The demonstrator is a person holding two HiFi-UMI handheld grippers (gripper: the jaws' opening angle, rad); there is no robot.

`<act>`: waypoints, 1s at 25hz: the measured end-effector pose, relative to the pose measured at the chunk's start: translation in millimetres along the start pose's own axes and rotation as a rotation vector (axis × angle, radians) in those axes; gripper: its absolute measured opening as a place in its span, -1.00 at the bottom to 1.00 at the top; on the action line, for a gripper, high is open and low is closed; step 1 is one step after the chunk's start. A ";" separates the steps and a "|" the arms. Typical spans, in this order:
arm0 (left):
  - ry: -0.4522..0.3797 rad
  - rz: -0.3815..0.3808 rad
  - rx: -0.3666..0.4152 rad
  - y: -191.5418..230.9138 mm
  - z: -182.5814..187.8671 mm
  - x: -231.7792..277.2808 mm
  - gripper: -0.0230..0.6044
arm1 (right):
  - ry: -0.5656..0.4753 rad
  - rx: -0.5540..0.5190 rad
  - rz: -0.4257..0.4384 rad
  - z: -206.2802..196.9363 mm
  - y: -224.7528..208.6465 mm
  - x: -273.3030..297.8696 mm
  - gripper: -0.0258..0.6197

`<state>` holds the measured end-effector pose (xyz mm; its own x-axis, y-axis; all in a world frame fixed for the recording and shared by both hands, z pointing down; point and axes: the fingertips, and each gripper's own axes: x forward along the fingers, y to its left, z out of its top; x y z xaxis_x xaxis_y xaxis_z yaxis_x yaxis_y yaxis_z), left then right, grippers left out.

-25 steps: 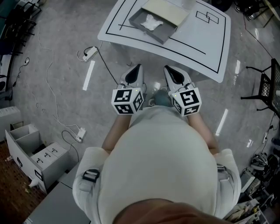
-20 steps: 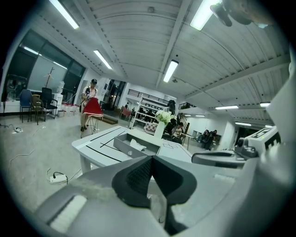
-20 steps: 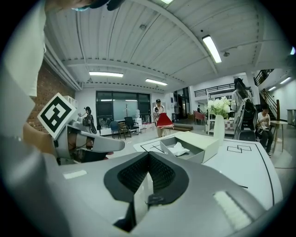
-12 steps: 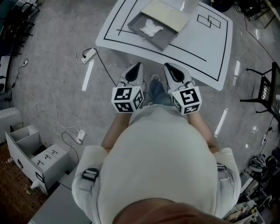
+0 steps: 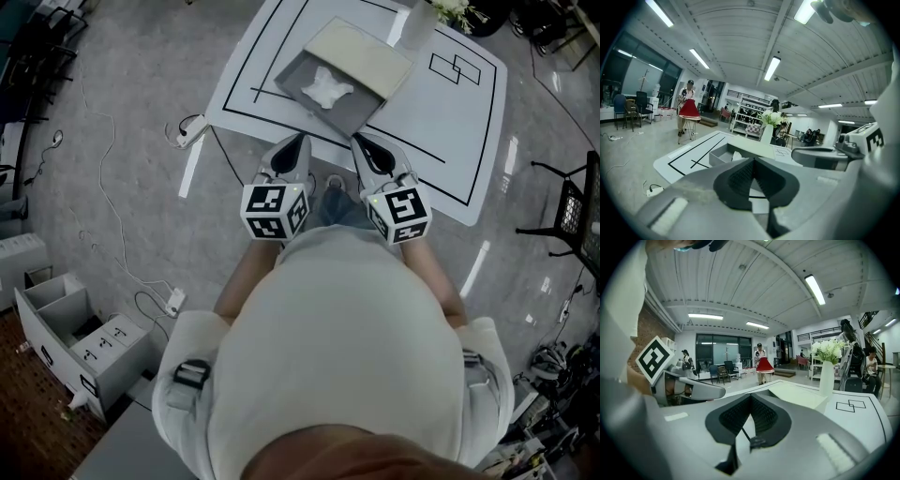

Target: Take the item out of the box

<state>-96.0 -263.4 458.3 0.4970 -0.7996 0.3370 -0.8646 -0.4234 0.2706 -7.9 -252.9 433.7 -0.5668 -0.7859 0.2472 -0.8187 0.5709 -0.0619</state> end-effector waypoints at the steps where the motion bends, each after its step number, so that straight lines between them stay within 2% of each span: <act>1: 0.004 0.001 0.003 2.6 2.3 5.5 -0.93 | -0.001 0.004 0.002 1.7 -3.8 6.4 -0.92; 19: 0.120 -0.012 0.038 26.3 21.2 95.6 -0.93 | 0.005 0.003 0.020 30.2 -62.5 70.6 -0.92; 25: 0.184 0.002 0.059 31.3 14.3 116.5 -0.93 | 0.023 0.005 0.034 27.1 -73.2 79.3 -0.92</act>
<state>-66.1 -375.9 493.1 0.4957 -0.7113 0.4984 -0.8657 -0.4505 0.2181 4.5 -363.5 431.6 -0.5917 -0.7605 0.2674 -0.7997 0.5956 -0.0758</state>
